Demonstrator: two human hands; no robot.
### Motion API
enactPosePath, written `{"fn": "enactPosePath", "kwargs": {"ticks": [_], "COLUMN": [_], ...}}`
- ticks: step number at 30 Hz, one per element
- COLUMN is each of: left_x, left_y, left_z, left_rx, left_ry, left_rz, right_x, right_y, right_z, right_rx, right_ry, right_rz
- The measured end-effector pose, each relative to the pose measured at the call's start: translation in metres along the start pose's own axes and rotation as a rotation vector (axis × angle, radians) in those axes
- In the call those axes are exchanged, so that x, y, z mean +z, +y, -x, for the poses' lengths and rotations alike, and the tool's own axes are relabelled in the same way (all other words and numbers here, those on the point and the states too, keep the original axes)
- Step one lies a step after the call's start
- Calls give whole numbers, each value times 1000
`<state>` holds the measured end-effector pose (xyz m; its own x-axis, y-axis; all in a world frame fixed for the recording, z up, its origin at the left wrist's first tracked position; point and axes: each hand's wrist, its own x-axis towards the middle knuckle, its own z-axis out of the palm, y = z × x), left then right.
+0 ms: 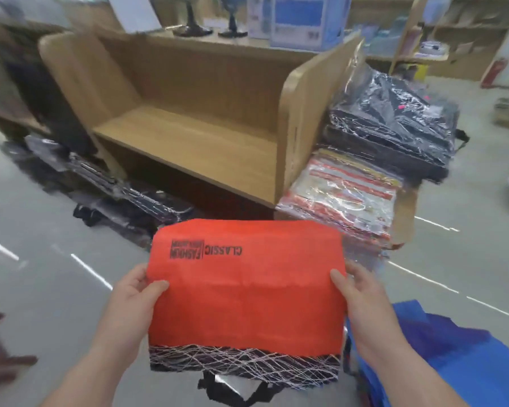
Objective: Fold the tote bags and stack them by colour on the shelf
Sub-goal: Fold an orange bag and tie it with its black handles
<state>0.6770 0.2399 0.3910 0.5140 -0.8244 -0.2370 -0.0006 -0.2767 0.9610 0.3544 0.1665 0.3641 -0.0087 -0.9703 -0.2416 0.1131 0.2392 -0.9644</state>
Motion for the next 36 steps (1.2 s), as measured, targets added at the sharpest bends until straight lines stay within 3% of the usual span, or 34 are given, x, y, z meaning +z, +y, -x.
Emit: {"fn": "enactPosePath", "kwargs": {"ticks": [4, 8, 10, 19, 22, 26, 30, 33, 36], "left_x": [-59, -84, -90, -122, -123, -114, -97, -80, -78], "left_y": [-4, 2, 19, 151, 204, 271, 266, 225, 178], "left_z": [-39, -99, -135, -289, -326, -364, -415, -457, -502], "left_rx": [-84, -58, -17, 149, 318, 697, 817, 744, 632], "left_ry": [11, 235, 269, 298, 268, 365, 346, 190, 17], "left_rz": [48, 134, 150, 81, 93, 114, -53, -245, -416], "right_x": [79, 140, 168, 303, 341, 358, 340, 320, 306], "right_y": [-9, -10, -17, -154, -219, -271, -239, -183, -119], "right_z": [-21, -58, -90, -290, -333, -366, -404, -420, -424], "right_rx": [-42, -62, -117, -680, -861, -1063, -1032, -937, -795], "right_ry": [-91, -196, -211, -291, -286, -203, -68, 71, 74], "right_rz": [87, 153, 176, 351, 307, 110, 125, 387, 600]}}
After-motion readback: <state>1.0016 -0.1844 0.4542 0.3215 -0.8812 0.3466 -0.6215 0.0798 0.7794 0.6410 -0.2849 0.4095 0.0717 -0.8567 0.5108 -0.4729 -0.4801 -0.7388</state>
